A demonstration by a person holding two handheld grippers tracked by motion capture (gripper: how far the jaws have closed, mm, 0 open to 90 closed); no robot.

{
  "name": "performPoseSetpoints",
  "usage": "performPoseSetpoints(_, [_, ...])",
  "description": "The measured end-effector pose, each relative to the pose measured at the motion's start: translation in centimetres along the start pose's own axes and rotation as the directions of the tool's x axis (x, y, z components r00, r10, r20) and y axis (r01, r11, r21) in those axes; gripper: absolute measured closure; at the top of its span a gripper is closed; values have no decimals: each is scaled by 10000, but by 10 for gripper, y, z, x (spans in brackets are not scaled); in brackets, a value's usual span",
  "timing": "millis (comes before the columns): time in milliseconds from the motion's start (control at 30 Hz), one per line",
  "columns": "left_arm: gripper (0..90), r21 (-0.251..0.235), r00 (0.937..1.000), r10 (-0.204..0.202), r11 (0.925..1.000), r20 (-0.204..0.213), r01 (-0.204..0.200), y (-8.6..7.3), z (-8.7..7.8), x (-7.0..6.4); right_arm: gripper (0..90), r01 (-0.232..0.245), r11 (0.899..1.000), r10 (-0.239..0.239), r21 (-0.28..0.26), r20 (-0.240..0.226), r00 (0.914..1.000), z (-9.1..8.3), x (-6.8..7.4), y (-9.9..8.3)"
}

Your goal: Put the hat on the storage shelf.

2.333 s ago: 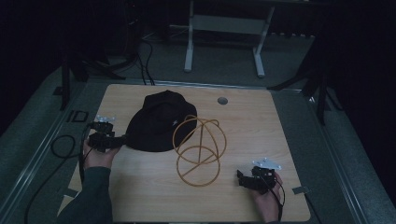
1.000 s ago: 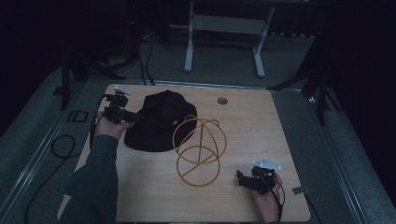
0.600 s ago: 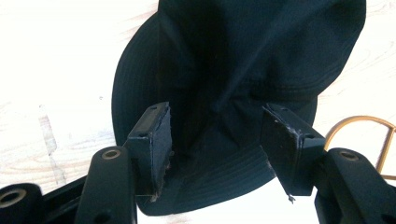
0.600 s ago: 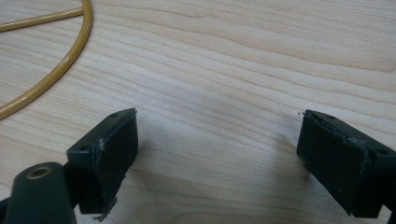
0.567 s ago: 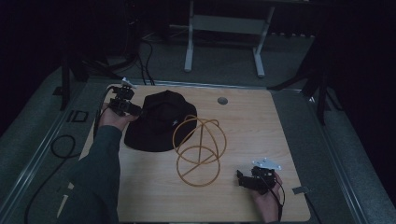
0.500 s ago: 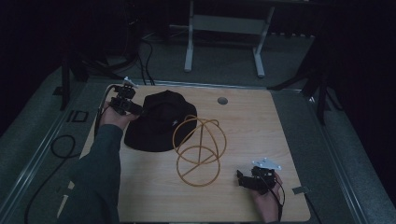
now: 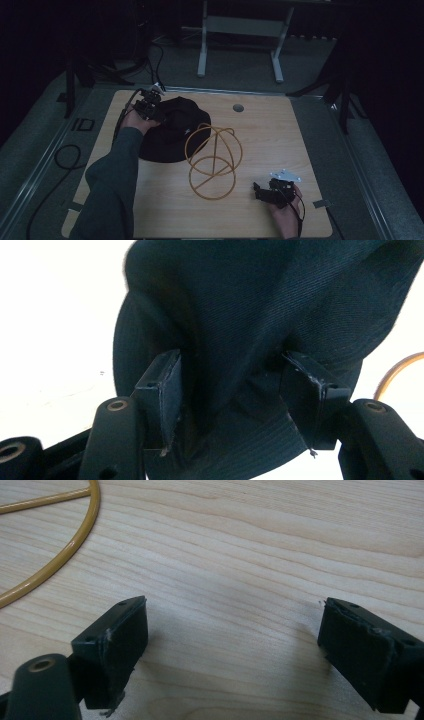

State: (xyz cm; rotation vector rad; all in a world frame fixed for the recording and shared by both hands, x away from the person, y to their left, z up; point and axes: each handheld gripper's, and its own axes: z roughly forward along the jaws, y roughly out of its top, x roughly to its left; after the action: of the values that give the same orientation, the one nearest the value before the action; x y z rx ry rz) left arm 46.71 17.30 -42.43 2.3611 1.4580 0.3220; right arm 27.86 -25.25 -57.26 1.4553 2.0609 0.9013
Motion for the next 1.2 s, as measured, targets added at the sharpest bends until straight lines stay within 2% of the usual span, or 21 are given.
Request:
performPoseSetpoints(167, [428,333,10000,-14,9994,30,13,4,12,0,125,12,10000,-12,5,-2,10000,0,0,0])
performPoseSetpoints(267, [437,550,9991,-35,9985,419,12,7,22,4,125,35,10000,-35,-3,-14,10000,0,0,0])
performPoseSetpoints(400, [448,635,9977,-252,9978,636,211,7,26,10,125,35,10000,-35,-2,-22,10000,0,0,0])
performPoseSetpoints(500, [481,746,9976,-237,9970,658,188,7,27,11,125,39,10000,-39,-4,-29,10000,0,0,0])
performPoseSetpoints(533, [512,843,9975,-128,9964,697,69,8,28,11,125,39,10000,-39,-3,-28,10000,0,0,0])
performPoseSetpoints(733, [672,1123,9980,-46,9937,627,-25,7,33,9,125,35,10000,-35,0,-40,10000,0,0,0])
performPoseSetpoints(767, [672,1158,9981,-49,9933,609,-22,7,33,9,125,35,10000,-35,0,-40,10000,0,0,0])
performPoseSetpoints(800, [726,1213,9982,-107,9926,584,35,7,33,9,125,39,10000,-39,1,-41,10000,0,0,0])
performPoseSetpoints(867, [766,1276,9983,-96,9918,579,21,8,33,9,125,41,10000,-41,0,-43,10000,0,0,0])
performPoseSetpoints(1100, [838,1393,9987,-33,9902,512,-38,9,32,8,125,49,10000,-49,0,-61,10000,0,1,0])
performPoseSetpoints(1200, [854,1460,9975,-225,9892,674,124,9,30,10,126,72,10000,-72,1,-75,9999,0,1,0])
